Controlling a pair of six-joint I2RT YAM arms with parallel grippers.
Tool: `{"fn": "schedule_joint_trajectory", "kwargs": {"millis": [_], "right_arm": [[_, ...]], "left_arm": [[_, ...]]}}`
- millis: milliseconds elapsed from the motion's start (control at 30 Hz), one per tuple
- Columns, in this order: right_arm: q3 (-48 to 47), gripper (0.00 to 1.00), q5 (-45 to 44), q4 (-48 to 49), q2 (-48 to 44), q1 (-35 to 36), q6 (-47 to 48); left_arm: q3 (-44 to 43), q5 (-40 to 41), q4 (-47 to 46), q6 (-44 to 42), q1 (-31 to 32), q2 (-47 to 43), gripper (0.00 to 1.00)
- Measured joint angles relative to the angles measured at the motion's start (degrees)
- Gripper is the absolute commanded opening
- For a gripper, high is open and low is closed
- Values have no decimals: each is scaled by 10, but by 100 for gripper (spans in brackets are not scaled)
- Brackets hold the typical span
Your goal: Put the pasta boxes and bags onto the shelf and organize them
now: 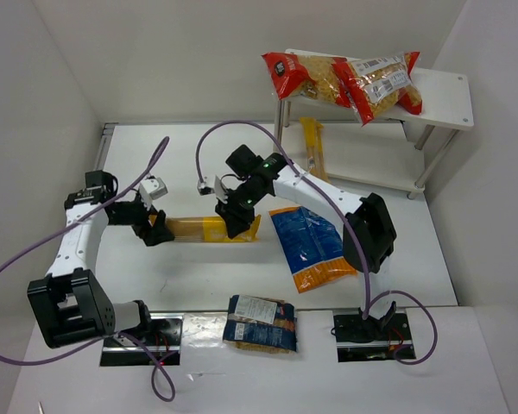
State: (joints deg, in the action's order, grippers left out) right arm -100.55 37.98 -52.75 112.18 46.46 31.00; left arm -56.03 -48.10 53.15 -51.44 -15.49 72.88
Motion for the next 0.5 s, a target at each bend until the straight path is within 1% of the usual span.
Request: {"fn": "schedule_joint_trajectory", "kwargs": {"millis": [167,267,400,500], "right_arm": [[0,0,3,-18,0,-4,10],[2,0,4,-22,-1,-4,16],[4,0,3,-22,-4,-4,19],[4,0,3,-22,-4,-6,19]], "left_arm": [[0,-11,17,-43,30,0,94],[-5,-25,44,-69,52,6,94],[-52,-36,107,-115,82,56,92],[-92,-42,150,-149,96,106,86]]}}
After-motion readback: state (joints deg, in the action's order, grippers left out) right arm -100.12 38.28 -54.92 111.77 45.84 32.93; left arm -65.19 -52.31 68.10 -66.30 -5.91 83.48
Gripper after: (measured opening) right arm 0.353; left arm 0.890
